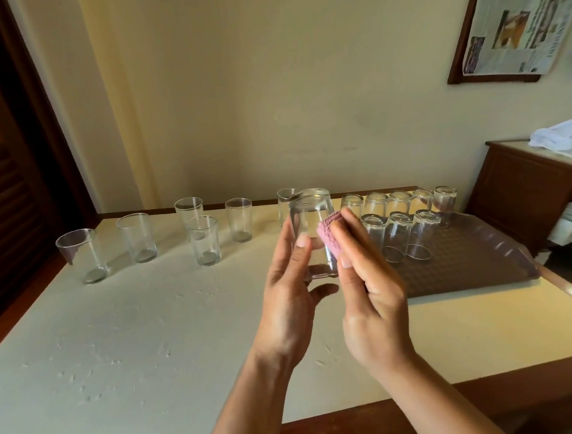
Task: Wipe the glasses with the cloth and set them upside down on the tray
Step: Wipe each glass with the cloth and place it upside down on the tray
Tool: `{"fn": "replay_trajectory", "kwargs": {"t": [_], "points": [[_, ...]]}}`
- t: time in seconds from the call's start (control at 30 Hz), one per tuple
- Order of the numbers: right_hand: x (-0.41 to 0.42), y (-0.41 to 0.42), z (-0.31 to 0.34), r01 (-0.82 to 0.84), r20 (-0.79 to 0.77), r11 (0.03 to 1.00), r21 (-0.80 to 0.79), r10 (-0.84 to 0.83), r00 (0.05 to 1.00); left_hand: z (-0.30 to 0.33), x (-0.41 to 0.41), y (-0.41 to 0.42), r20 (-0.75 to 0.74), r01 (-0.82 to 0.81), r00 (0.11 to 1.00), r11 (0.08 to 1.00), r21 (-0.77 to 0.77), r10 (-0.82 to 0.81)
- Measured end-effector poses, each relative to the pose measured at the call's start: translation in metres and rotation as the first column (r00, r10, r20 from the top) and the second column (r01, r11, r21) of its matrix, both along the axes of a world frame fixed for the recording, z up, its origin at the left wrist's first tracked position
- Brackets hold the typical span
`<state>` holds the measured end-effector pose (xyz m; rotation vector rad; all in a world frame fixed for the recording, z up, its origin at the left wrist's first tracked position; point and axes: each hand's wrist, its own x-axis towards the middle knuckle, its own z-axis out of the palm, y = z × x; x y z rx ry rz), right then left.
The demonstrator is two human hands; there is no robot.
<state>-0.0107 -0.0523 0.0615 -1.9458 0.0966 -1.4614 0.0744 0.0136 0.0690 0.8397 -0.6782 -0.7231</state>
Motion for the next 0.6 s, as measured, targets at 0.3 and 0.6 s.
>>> {"fn": "replay_trajectory", "kwargs": {"t": [0.3,0.6], "points": [[-0.002,0.0,-0.005,0.036,0.023,0.999,0.02,-0.037,0.999,0.004,0.003,-0.001,-0.01,0.061,0.998,0.998,-0.015,-0.061],[0.005,-0.014,0.01,0.012,0.061,0.997,0.073,-0.016,0.998,0.002,-0.003,-0.002,0.126,-0.051,0.991,0.999,-0.011,0.052]]}}
